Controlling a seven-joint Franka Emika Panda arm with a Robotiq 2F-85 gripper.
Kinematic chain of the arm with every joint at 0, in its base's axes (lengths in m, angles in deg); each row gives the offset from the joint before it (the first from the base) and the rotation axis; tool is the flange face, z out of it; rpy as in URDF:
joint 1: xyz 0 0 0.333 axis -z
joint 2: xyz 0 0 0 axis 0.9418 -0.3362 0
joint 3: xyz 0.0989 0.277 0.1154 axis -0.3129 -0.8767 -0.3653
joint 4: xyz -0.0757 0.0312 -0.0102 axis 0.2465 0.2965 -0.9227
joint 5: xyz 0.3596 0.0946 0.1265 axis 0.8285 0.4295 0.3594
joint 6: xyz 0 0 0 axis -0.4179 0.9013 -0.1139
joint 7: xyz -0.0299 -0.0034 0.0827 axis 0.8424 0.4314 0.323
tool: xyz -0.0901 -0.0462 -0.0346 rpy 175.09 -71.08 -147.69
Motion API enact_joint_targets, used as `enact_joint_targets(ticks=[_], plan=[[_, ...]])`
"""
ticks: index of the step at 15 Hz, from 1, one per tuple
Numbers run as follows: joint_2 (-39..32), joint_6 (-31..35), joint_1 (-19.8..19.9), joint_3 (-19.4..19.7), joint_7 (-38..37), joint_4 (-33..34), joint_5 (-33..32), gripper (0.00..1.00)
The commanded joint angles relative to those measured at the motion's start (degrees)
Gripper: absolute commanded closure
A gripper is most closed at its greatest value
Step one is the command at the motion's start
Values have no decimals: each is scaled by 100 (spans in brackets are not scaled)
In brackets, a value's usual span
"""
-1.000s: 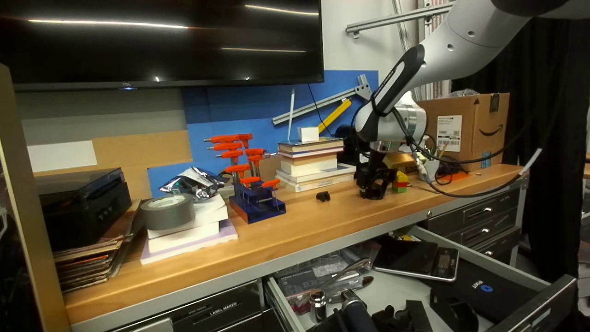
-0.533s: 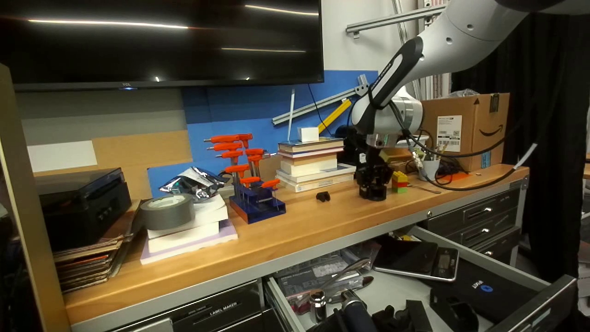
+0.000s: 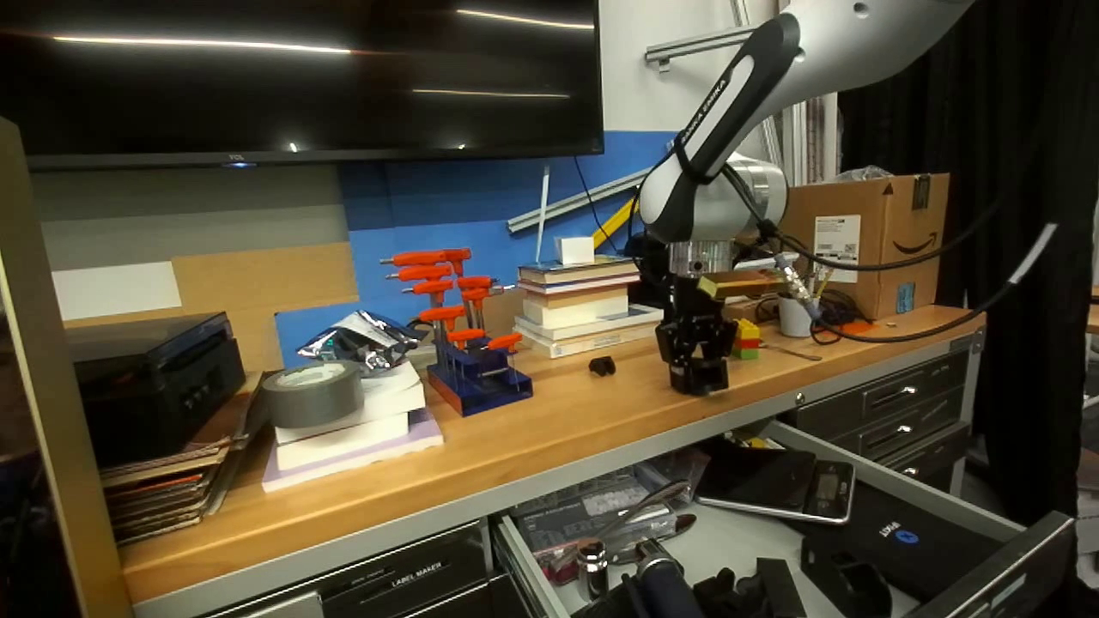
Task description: Put the three black objects in the open drawer then close the drawer
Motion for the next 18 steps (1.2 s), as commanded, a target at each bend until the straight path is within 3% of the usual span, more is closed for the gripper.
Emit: enact_joint_targets(ticks=[1,5,8,13,18], plan=[[1064,278,-182,-51,-190,-1418,97,74],[1687,1021,-194,-46,-89,-2634,406,74],[1599,1825,-151,0,0,-3115,729,74],[961,2845,-160,-132,-13,-3334,1119,74],[325,3280,-77,-526,-19,-3228,1280,74]])
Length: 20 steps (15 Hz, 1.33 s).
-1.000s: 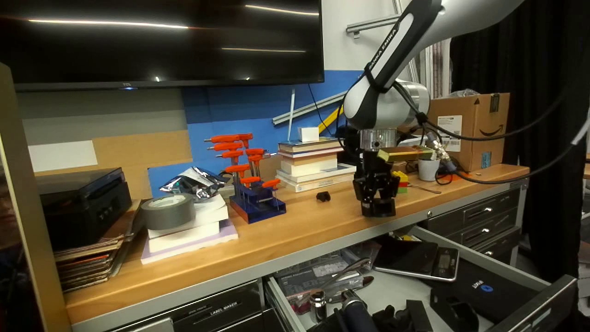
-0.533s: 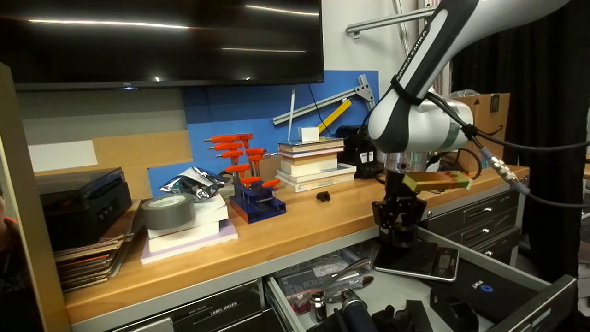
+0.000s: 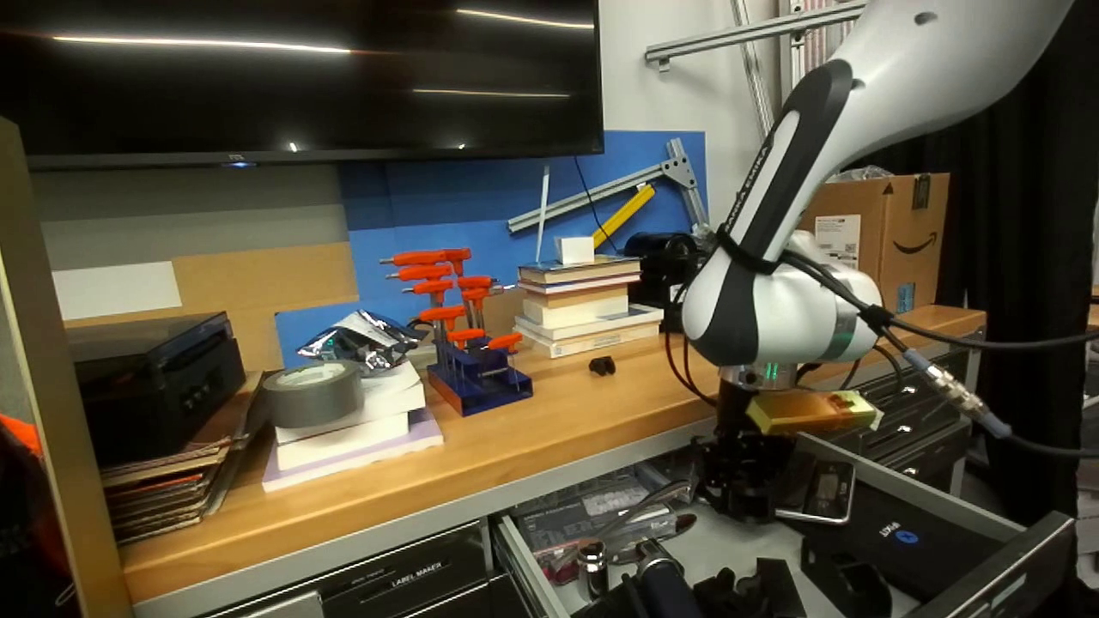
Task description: Put the three black objects in the open drawer then close the drawer
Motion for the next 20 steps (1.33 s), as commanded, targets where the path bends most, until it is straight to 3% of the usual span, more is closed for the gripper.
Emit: enact_joint_targets(ticks=[1,4,5,6,9,12,14,20], plan=[[-376,349,96,-316,49,111,191,74],[-525,453,176,-475,28,100,175,74],[-491,397,205,-492,-11,68,179,25],[-467,377,209,-480,-33,38,133,23],[-62,181,36,-153,-396,-141,-104,2],[407,-412,-113,153,-709,-23,-466,0],[704,-1195,-72,175,-701,306,-558,0],[973,-3222,-210,169,-676,1720,-688,0]])
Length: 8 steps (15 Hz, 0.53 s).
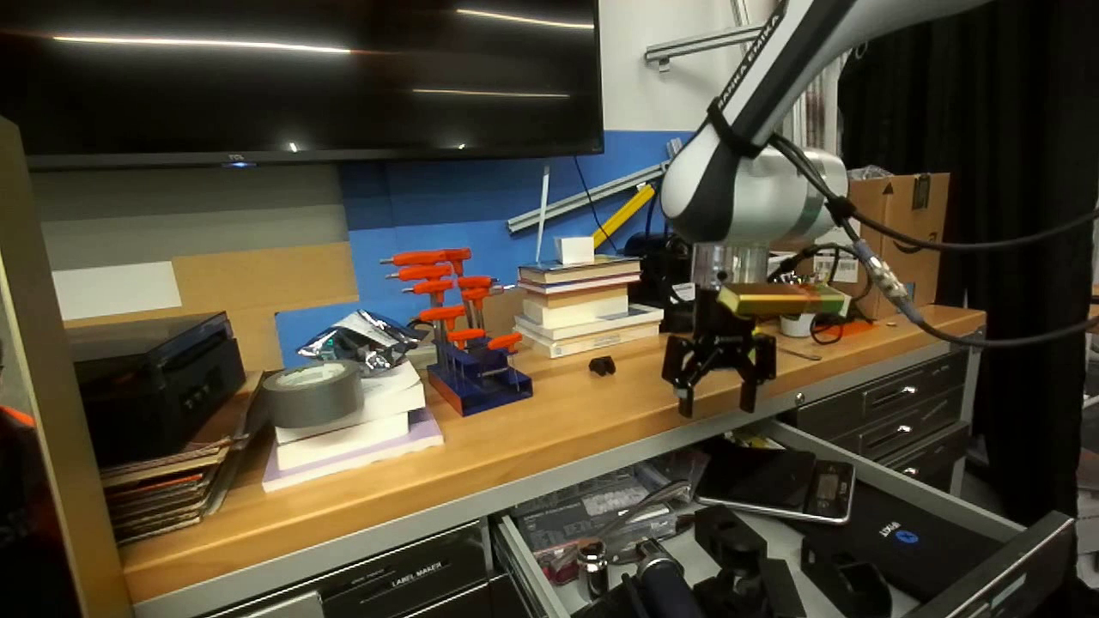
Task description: Put the three black objects in the open drawer then close the drawer
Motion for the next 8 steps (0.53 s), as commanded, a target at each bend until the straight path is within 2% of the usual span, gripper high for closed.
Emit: enact_joint_targets(ticks=[1,4,8], plan=[[-57,-862,-175,28,-24,868,-133,0],[-321,-833,-290,-1,67,1333,-257,0],[-681,-378,-397,-20,255,1622,-514,0]])
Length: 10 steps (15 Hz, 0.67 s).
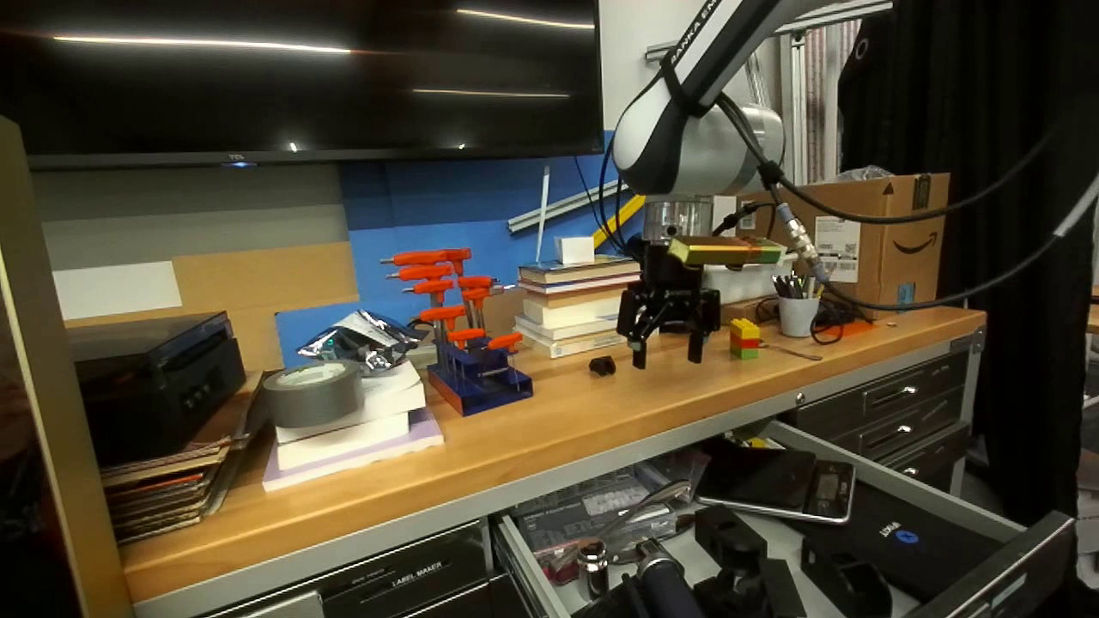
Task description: Put the three black objects in the open drawer then close the drawer
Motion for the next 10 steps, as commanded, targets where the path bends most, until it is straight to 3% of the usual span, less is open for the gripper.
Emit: enact_joint_targets(ticks=[1,4,10], plan=[[-400,495,-114,14,212,345,-382,0],[-660,1136,-157,19,320,415,-686,0],[-1198,2214,-96,-31,287,778,-544,0]])
